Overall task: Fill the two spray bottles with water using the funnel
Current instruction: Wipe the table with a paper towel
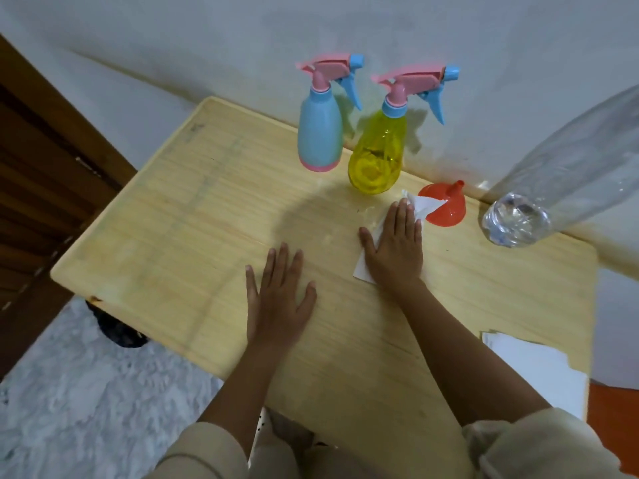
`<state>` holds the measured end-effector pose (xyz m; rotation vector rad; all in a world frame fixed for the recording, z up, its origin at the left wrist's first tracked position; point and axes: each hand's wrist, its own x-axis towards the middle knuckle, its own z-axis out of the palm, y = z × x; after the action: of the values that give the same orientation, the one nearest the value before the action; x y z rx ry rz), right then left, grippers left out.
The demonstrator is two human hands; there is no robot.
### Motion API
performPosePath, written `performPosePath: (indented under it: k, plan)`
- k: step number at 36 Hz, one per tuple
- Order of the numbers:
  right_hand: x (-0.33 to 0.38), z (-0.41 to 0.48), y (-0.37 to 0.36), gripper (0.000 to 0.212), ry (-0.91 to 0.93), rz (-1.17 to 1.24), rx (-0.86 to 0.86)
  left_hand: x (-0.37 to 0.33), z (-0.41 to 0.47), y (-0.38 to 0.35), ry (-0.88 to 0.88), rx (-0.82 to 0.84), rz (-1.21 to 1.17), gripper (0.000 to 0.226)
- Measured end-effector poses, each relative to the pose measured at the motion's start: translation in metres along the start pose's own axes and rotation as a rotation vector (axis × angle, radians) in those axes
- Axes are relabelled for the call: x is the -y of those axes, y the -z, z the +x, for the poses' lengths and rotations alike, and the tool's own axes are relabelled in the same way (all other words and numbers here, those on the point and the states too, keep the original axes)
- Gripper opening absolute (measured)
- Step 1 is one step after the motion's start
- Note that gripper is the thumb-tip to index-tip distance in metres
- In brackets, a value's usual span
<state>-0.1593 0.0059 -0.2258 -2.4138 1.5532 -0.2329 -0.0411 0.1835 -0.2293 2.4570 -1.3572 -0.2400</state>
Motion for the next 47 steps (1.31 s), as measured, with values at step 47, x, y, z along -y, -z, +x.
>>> performPosePath:
  k: [47]
  plan:
    - [0.274,0.016,-0.078,0.078,-0.245,0.097,0.032,0.263,0.094,0.106,-0.105,0.149,0.014,0.086]
